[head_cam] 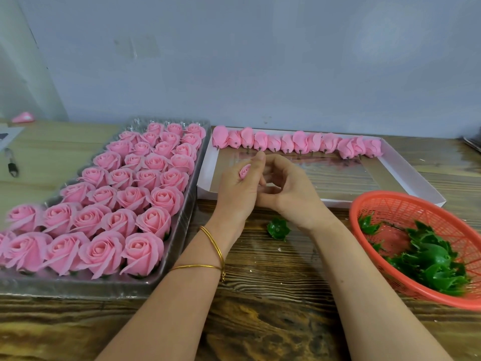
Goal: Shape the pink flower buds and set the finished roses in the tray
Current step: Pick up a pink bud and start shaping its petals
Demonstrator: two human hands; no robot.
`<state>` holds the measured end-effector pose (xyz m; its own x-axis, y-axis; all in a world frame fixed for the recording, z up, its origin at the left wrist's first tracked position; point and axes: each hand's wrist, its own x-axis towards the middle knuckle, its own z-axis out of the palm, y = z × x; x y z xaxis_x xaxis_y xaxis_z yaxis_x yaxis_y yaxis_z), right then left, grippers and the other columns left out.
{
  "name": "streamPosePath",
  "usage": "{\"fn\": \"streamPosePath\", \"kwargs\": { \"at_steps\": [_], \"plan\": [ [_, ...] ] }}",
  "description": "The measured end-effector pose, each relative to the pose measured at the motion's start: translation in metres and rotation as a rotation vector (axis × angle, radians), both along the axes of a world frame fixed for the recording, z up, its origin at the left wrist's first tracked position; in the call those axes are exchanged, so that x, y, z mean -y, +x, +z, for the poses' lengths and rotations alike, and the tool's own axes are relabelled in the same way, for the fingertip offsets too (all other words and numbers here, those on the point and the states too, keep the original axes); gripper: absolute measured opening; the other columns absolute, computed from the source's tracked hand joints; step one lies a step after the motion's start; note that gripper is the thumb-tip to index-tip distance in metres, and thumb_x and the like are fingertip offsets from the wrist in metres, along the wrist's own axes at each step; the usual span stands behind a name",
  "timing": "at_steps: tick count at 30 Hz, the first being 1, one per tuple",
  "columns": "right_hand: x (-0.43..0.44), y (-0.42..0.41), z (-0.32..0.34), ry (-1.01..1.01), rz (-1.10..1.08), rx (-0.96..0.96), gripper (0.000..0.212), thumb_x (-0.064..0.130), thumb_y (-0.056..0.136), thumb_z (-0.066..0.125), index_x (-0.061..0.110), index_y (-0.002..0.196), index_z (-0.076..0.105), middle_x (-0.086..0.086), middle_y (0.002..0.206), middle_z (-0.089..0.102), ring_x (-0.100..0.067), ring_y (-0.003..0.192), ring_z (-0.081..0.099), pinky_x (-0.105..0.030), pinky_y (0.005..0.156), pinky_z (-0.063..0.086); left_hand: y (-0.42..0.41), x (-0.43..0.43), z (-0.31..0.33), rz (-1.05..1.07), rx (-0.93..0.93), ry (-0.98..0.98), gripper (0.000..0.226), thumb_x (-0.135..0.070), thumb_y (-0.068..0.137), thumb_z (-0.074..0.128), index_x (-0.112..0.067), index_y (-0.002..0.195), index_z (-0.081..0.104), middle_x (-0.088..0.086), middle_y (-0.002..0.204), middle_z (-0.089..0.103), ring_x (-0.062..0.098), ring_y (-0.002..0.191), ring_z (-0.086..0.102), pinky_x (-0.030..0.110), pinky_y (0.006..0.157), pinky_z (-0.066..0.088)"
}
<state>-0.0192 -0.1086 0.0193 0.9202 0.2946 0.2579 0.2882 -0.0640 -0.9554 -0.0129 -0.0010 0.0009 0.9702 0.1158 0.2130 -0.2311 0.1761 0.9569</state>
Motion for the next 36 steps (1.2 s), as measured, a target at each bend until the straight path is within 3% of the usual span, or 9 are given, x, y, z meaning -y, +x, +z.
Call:
{"fn": "streamPosePath", "kwargs": {
  "at_steps": [5,9,12,15,24,27,31,33,36],
  "plan": [
    [-0.0005,-0.0009,-0.0003,-0.017,-0.003,0.017,0.046,-0.015,0.074,0.073,0.013,0.106,0.057,-0.004,0.091,0.062,-0.006,0.084,0.06,-0.014,0.072,0.049,0.0004,0.0001,-0.0013,-0.014,-0.003,0.024,0.044,-0.044,0.094,0.056,-0.026,0.054,0.062,-0.006,0.064,0.066,0.008,0.072,0.068,0.019,0.064,0.053],
    [0.0019,-0.0009,0.0015,-0.01,0.012,0.009,0.05,-0.017,0.076,0.069,0.019,0.108,0.055,-0.007,0.096,0.062,0.002,0.08,0.061,-0.012,0.071,0.049,-0.0008,0.0001,-0.0003,-0.024,0.006,0.04,0.041,-0.049,0.083,0.065,-0.008,0.08,0.069,0.021,0.079,0.066,0.019,0.077,0.064,0.033,0.07,0.056],
    [0.003,-0.0009,0.0012,-0.016,0.032,0.0,0.049,-0.016,0.079,0.067,0.015,0.115,0.053,-0.009,0.101,0.064,0.002,0.084,0.063,-0.013,0.072,0.049,-0.0022,-0.0014,0.0,-0.027,0.0,0.048,0.035,-0.04,0.084,0.067,-0.006,0.076,0.067,0.002,0.068,0.065,0.01,0.068,0.063,0.026,0.062,0.052],
    [0.0032,-0.0004,0.0003,-0.017,0.051,-0.013,0.048,-0.017,0.082,0.063,0.007,0.122,0.052,-0.01,0.105,0.066,-0.003,0.091,0.065,-0.015,0.075,0.051,-0.0022,-0.0029,0.0002,-0.029,0.004,0.089,0.029,-0.029,0.09,0.066,-0.02,0.062,0.066,-0.005,0.062,0.063,0.009,0.067,0.064,0.026,0.063,0.052],
    [0.0024,0.0,-0.0002,0.011,0.021,0.0,0.043,-0.012,0.078,0.071,0.015,0.109,0.059,0.0,0.087,0.067,-0.004,0.083,0.065,-0.015,0.071,0.05,-0.0025,-0.0015,0.0019,-0.005,-0.008,0.054,0.05,-0.041,0.096,0.054,-0.025,0.049,0.057,0.023,0.082,0.067,0.031,0.086,0.069,0.045,0.083,0.057],
    [0.0014,0.0004,-0.0013,0.0,0.006,0.013,0.045,-0.012,0.074,0.074,0.015,0.107,0.06,-0.002,0.093,0.066,-0.007,0.085,0.063,-0.018,0.073,0.051,-0.0008,0.0004,0.0021,0.004,-0.001,0.011,0.053,-0.039,0.098,0.052,-0.024,0.047,0.056,0.02,0.083,0.07,0.025,0.088,0.071,0.036,0.075,0.058],
    [-0.0011,0.0005,-0.0019,-0.031,-0.006,0.023,0.047,-0.013,0.072,0.075,0.018,0.103,0.059,0.001,0.09,0.063,-0.007,0.084,0.061,-0.018,0.072,0.049,-0.0008,0.0002,0.0016,-0.01,-0.018,0.015,0.049,-0.041,0.097,0.052,-0.009,0.061,0.06,0.035,0.092,0.062,0.029,0.091,0.069,0.037,0.081,0.058],
    [-0.0007,0.0004,-0.0016,-0.033,-0.006,0.023,0.046,-0.014,0.073,0.073,0.018,0.104,0.058,0.005,0.086,0.063,0.001,0.079,0.061,-0.014,0.069,0.048,-0.0017,0.0,0.0016,-0.025,-0.027,0.028,0.044,-0.042,0.095,0.054,-0.013,0.062,0.061,0.033,0.092,0.062,0.034,0.091,0.068,0.037,0.081,0.059],
    [0.0011,0.0005,-0.0012,-0.031,0.006,0.011,0.048,-0.015,0.076,0.07,0.014,0.112,0.057,-0.009,0.098,0.065,-0.001,0.084,0.062,-0.015,0.073,0.05,-0.0028,-0.0007,0.0025,-0.027,-0.012,0.028,0.034,-0.035,0.093,0.06,-0.004,0.082,0.068,0.032,0.092,0.063,0.029,0.082,0.068,0.031,0.074,0.058]
  ]
}}
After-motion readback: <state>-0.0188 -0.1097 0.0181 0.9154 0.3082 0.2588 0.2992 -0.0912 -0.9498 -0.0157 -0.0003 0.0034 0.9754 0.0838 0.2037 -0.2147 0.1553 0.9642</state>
